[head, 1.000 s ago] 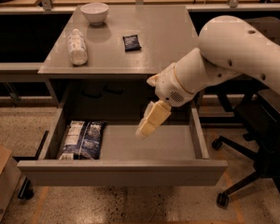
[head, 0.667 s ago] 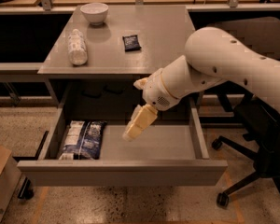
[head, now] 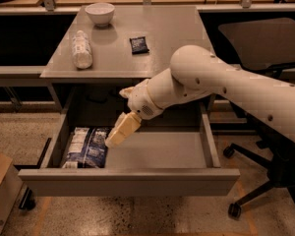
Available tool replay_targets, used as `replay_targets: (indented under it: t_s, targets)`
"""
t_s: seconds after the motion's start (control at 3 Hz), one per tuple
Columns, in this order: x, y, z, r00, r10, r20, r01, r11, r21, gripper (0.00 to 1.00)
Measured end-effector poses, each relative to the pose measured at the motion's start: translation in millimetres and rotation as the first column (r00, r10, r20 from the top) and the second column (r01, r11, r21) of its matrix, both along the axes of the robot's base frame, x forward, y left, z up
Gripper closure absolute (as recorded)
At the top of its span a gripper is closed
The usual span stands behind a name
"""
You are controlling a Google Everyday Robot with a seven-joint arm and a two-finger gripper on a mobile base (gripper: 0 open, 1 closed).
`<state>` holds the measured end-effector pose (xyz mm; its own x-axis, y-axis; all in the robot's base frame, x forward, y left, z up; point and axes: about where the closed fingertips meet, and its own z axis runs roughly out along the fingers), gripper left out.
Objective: Pick blue chip bag from top drawer and place on counter
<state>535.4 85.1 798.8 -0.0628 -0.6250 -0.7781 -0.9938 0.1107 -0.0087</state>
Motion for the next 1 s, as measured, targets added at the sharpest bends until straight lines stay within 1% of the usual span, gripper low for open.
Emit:
replay_targets:
  t_s: [0.33,0.67,1.0]
  targets:
    - [8,32,-11,0.9996,0.01,-0.028,-0.009,0.998,0.063,0.0]
    - [18,61,-24,0.9976,-0.011,-0.068,0.02,0.991,0.136,0.0]
    - [20,63,-25,0.9974,-0.018,-0.069,0.027,0.99,0.142,0.0]
